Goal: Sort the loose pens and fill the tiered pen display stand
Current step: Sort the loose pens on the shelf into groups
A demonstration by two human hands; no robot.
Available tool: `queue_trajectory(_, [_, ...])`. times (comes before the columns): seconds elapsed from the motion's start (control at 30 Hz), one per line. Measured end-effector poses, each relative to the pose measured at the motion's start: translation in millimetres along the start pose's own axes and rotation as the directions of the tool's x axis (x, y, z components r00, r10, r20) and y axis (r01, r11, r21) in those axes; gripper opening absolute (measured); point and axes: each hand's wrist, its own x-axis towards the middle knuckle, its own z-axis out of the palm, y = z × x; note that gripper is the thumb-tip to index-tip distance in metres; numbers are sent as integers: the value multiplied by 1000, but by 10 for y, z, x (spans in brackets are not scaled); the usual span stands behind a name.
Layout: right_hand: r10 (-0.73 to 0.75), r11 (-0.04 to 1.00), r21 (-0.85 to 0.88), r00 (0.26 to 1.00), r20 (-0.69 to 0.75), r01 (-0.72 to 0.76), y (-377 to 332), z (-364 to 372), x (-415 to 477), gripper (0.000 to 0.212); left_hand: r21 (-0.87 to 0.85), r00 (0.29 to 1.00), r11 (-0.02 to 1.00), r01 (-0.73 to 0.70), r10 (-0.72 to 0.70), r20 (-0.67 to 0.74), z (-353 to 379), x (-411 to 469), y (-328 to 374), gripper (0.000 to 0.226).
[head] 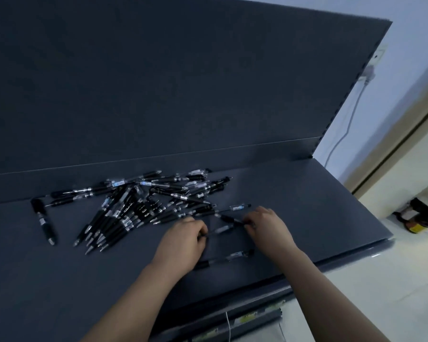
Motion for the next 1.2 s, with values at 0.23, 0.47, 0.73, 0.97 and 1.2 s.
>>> queue_trajectory(0.23, [-199, 970, 129, 978, -70, 206, 53, 10, 247, 14, -101, 995, 991, 90, -93, -30, 19, -180, 7, 12])
queue_trajectory(0.47, [-202, 945, 265, 979, 14, 192, 104, -34, 369, 22, -154, 989, 978, 144, -138, 48, -3, -276, 23, 48])
queue_trajectory(0.73, [-295, 935, 223, 953, 66, 275, 129, -6, 445, 27, -133, 986, 979, 157, -147, 77, 19, -243, 21, 33])
queue_trajectory(0.97, [-204, 931, 338, 963, 176, 135, 289, -74, 422, 35, -17, 991, 992, 123, -122, 59, 17, -189, 67, 23])
queue_trajectory(1.2, [-232, 920, 355, 960, 156, 165, 235, -69, 398, 37, 194, 985, 973, 129, -147, 85, -23, -135, 37, 8])
